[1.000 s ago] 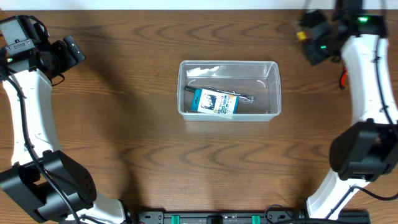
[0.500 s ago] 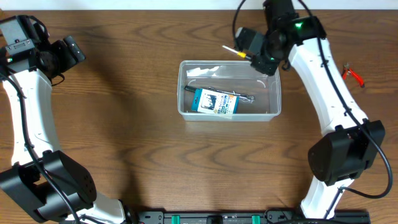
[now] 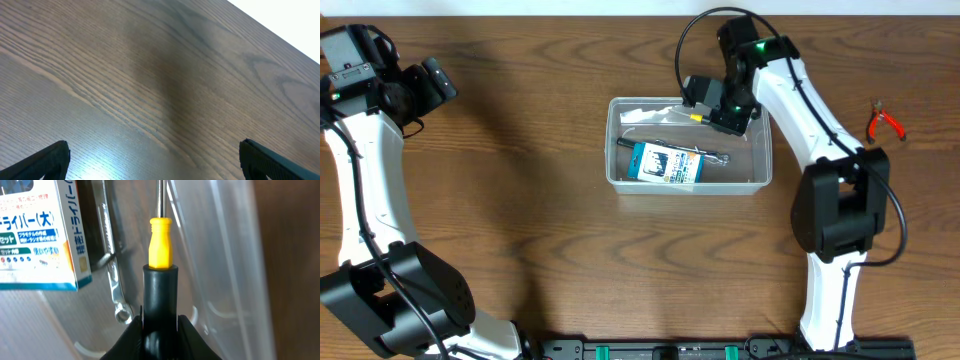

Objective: Pack container
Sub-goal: 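Carry the screwdriver with the right gripper into the container and release, then move the right gripper to the red-handled pliers and grasp them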

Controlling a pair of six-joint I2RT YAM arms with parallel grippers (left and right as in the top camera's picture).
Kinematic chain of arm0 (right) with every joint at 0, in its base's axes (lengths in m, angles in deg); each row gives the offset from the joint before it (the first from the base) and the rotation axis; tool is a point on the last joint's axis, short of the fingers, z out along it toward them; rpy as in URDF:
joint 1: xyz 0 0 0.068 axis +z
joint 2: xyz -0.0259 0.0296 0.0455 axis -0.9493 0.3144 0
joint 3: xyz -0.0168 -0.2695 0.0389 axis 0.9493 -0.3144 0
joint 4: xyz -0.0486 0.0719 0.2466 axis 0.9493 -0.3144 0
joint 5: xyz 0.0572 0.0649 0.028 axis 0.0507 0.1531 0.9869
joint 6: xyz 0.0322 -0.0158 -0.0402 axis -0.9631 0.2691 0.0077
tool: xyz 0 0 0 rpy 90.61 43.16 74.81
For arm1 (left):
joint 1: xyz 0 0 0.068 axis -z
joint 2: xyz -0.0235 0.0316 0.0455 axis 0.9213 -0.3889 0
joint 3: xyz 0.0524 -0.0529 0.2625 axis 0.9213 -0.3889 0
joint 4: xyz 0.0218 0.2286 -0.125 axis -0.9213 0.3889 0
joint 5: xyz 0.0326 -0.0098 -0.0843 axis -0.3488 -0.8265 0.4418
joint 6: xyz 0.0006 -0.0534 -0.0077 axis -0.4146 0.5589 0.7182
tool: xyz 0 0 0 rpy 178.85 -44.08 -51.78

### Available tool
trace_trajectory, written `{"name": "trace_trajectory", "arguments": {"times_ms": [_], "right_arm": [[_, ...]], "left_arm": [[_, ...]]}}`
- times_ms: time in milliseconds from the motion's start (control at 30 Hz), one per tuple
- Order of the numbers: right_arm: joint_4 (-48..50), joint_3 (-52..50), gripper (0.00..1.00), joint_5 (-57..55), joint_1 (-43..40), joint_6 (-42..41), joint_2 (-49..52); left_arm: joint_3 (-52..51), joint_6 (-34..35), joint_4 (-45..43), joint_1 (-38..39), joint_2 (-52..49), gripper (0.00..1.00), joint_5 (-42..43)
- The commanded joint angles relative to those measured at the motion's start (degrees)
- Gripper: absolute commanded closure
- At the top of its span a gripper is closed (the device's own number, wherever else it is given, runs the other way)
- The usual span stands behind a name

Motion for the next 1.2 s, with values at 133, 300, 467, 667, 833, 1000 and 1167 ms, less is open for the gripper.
{"name": "trace_trajectory", "arguments": {"times_ms": [133, 300, 467, 667, 833, 1000, 1167], "right_arm": [[2.12, 0.48, 0.51, 3.19, 0.37, -2.54, 2.56], [3.3, 0.48, 0.28, 3.87, 0.39, -5.7, 3.69], [3.37, 2.49, 0.28, 5.29, 0.42, -8.22, 0.37], [0.81, 10.69, 0.24, -5.75, -1.01, -19.47, -7.72], [-0.92, 14.32, 0.23, -19.78, -6.12, -29.88, -13.4], [-4.26, 14.32, 0.38, -19.45, -15.26, -42.56, -15.37], [-6.34, 12.46, 0.48, -16.46, -24.3, -49.03, -13.25]], "left_arm": [[0.81, -0.33, 0.15, -0.09, 0.42, 0.02, -0.48], [0.81, -0.33, 0.15, -0.09, 0.42, 0.02, -0.48], [0.81, -0.33, 0.15, -0.09, 0.42, 0.02, -0.48], [0.81, -0.33, 0.15, -0.09, 0.42, 0.02, -0.48], [0.81, -0.33, 0.15, -0.09, 0.42, 0.02, -0.48], [0.81, -0.33, 0.15, -0.09, 0.42, 0.02, -0.48], [0.81, -0.33, 0.15, -0.09, 0.42, 0.02, -0.48]]}}
